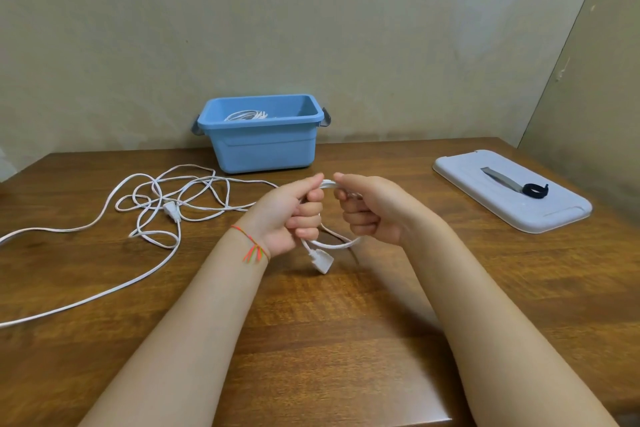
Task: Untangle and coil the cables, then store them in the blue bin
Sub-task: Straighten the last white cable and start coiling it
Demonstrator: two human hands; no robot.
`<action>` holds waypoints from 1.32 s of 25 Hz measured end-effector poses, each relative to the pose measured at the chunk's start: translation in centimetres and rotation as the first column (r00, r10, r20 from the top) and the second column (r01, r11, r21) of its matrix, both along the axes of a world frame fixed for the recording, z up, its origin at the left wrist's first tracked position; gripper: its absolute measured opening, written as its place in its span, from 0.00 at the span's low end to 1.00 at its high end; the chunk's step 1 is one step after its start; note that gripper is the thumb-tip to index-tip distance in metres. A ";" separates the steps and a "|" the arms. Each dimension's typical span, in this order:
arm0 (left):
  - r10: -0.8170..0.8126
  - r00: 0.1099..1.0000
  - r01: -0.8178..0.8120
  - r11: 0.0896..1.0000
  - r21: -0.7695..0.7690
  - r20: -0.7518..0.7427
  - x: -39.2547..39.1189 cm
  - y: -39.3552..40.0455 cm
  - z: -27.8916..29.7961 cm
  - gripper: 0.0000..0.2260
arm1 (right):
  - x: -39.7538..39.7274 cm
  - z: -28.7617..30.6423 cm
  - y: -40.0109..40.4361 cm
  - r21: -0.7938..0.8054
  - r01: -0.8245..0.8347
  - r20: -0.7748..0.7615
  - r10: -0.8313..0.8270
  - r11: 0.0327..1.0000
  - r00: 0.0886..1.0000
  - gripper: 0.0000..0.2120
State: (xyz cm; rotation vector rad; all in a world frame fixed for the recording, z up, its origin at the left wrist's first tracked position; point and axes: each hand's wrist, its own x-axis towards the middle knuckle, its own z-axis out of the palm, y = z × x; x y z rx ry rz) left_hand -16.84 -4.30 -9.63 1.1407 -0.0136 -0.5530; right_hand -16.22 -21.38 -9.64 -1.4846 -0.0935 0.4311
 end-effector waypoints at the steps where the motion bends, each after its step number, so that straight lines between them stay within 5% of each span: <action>1: 0.046 0.999 -0.046 0.998 -0.035 -0.005 0.0 -0.1 0.1 0.21 | 0.0 -0.1 0.3 0.045 0.020 -0.008 -0.020 0.999 1.000 0.18; 5: 0.347 0.926 -0.374 0.897 -0.236 -0.151 0.5 -0.1 -0.4 0.26 | 0.0 -0.9 1.6 0.364 0.096 -0.060 -0.080 0.927 0.995 0.20; 8: 0.315 0.934 -0.351 0.898 -0.265 -0.171 0.8 -0.1 -0.8 0.24 | 0.1 -0.8 2.0 0.423 0.141 -0.030 -0.142 0.895 0.989 0.17; 15: -0.031 0.998 0.028 0.998 0.048 0.051 0.2 0.4 0.3 0.19 | -0.4 0.1 0.5 -0.011 -0.022 0.168 0.024 1.000 0.986 0.16; 19: 0.084 0.996 -0.084 0.993 -0.086 0.002 0.5 1.2 0.4 0.21 | -0.2 0.1 0.7 -0.041 -0.019 0.145 0.025 0.999 0.989 0.17; 25: 0.206 0.977 -0.211 0.971 -0.114 -0.057 1.0 2.9 0.2 0.22 | 0.3 0.1 -1.5 -0.165 -0.036 0.120 0.056 0.986 0.991 0.03; 30: 0.298 0.952 -0.304 0.948 -0.089 -0.075 1.4 2.5 -0.3 0.23 | 1.4 -0.8 -1.6 -0.424 0.500 0.428 -0.319 0.756 0.846 0.05; 33: 0.323 0.942 -0.329 0.942 -0.066 -0.088 1.6 3.0 -0.2 0.23 | 0.9 -0.9 -0.5 -0.426 0.382 0.437 -0.183 0.820 0.881 0.15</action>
